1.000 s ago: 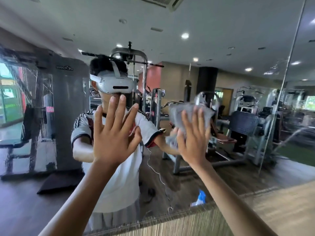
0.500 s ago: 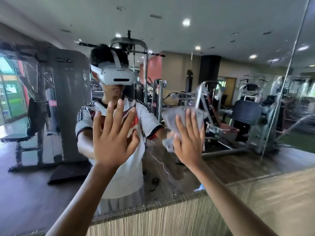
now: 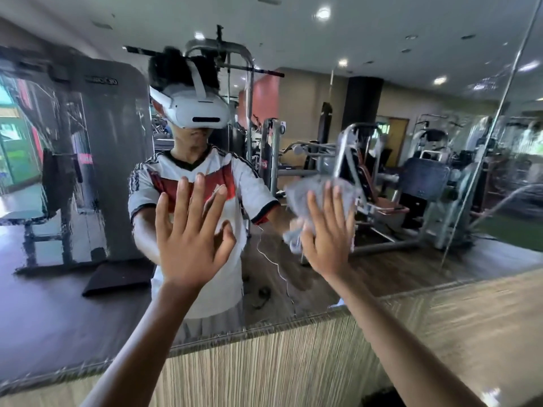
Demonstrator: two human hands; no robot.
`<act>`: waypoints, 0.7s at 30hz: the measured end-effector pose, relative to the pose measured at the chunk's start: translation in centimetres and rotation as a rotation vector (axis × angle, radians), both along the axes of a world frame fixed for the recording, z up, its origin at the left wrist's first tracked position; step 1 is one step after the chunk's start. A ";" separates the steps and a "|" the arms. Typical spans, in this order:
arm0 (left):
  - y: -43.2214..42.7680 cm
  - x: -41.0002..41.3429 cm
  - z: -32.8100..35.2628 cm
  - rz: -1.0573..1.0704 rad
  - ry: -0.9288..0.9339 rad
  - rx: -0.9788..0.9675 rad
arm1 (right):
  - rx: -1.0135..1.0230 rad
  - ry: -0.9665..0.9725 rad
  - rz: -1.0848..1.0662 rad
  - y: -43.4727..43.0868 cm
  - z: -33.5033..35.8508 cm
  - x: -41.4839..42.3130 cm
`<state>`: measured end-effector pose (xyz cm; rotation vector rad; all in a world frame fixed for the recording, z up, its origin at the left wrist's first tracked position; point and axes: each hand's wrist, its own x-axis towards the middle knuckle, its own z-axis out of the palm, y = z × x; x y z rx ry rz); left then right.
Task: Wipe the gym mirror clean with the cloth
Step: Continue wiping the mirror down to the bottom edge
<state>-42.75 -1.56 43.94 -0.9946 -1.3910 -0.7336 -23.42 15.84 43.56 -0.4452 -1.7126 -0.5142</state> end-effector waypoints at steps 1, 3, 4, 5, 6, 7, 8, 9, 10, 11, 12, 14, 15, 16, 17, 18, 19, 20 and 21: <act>0.0 -0.1 -0.2 -0.001 -0.004 -0.002 | 0.030 -0.074 -0.018 0.6 -2.4 1.1; 0.0 0.2 -1.2 -0.006 -0.008 -0.012 | -0.074 0.000 -0.017 2.3 -4.4 3.4; 0.2 0.6 -1.9 -0.002 -0.002 -0.018 | -0.204 0.140 0.007 2.8 -3.7 3.8; 0.4 1.0 -2.6 -0.002 0.005 -0.026 | -0.351 0.303 0.027 3.0 -2.1 3.7; 0.7 1.3 -3.2 -0.012 0.003 -0.038 | -0.475 0.445 0.038 3.1 0.0 3.3; 1.0 1.8 -3.7 -0.028 -0.012 -0.047 | -0.543 0.536 0.042 2.8 2.0 2.8; 1.0 1.8 -3.9 -0.037 -0.021 -0.041 | -0.550 0.573 0.035 2.2 3.5 1.9; 1.0 1.8 -3.9 -0.038 -0.024 -0.033 | -0.512 0.553 0.023 1.6 4.0 1.0; 1.1 1.8 -3.8 -0.040 -0.024 -0.029 | -0.445 0.502 0.011 0.8 3.8 0.2; 1.1 1.7 -3.8 -0.045 -0.026 -0.030 | -0.371 0.418 0.006 0.2 2.7 -0.5; 1.0 1.6 -3.8 -0.052 -0.025 -0.033 | -0.294 0.304 0.012 -0.5 0.7 -0.8; 0.9 1.5 -4.0 -0.057 -0.016 -0.039 | -0.156 0.040 0.006 -1.1 -4.8 -0.3; 0.9 1.4 -4.1 -0.054 -0.010 -0.044 | -0.114 -0.054 -0.013 -0.7 -7.6 0.7; 0.9 1.4 -4.1 -0.050 -0.005 -0.050 | -0.121 -0.088 -0.032 0.0 -9.7 1.9; 0.9 1.4 -4.1 -0.045 -0.002 -0.055 | -0.177 -0.062 -0.052 0.8 -10.9 3.1; 0.9 1.4 -4.1 -0.032 0.001 -0.056 | -0.263 0.007 -0.085 1.7 -10.9 4.0; 1.0 1.5 -4.0 -0.013 -0.003 -0.056 | -0.370 0.099 -0.105 2.3 -10.0 4.4; 1.0 1.6 -4.0 -0.002 -0.010 -0.055 | -0.474 0.208 -0.103 2.6 -8.5 4.4; 1.1 1.7 -4.0 0.000 -0.015 -0.055 | -0.554 0.308 -0.076 2.6 -6.5 4.0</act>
